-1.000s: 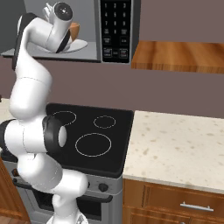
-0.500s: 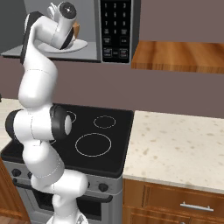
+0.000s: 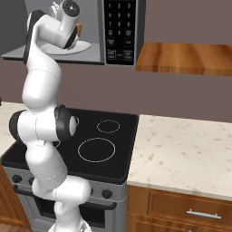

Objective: The microwave is finished heating the chicken drumstick and tomato. Take the bowl containing the food and place it on the dining counter.

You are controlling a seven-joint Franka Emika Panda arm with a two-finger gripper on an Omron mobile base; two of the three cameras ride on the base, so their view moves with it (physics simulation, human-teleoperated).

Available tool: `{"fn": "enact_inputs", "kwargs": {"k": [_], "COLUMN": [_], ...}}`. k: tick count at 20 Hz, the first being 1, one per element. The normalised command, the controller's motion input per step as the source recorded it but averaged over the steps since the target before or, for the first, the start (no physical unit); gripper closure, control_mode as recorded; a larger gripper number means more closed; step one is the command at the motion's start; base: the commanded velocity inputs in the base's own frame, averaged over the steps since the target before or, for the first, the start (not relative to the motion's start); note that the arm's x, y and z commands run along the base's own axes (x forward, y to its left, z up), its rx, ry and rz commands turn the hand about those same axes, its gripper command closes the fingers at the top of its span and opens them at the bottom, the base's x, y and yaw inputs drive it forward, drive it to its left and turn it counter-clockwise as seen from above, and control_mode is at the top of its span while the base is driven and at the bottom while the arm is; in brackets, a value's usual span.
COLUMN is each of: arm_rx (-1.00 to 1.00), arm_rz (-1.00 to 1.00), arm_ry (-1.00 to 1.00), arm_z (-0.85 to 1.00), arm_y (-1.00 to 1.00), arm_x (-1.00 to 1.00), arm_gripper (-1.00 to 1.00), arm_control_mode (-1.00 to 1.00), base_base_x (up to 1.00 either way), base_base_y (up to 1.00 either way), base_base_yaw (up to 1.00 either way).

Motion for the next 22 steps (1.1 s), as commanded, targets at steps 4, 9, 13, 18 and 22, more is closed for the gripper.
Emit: {"fn": "enact_inputs", "kwargs": {"k": [4, 9, 13, 18, 22], "arm_rx": [0.00, 0.00, 0.00, 0.00, 0.02], "arm_rz": [0.00, -0.01, 0.00, 0.00, 0.00], "arm_ry": [0.00, 0.01, 0.00, 0.00, -0.03], "arm_z": [-0.21, 0.00, 0.00, 0.00, 0.00], "arm_y": [0.00, -0.03, 0.00, -0.05, -0.16], "arm_x": [0.00, 0.01, 0.00, -0.15, -0.33], "arm_gripper": [1.00, 1.00, 1.00, 1.00, 1.00], "arm_control_mode": [-1.00, -1.00, -1.00, -1.00, -1.00], "base_base_x": [0.00, 0.00, 0.00, 0.00, 0.00], "base_base_y": [0.00, 0.00, 0.00, 0.00, 0.00], "base_base_yaw": [0.00, 0.00, 0.00, 0.00, 0.00]}}
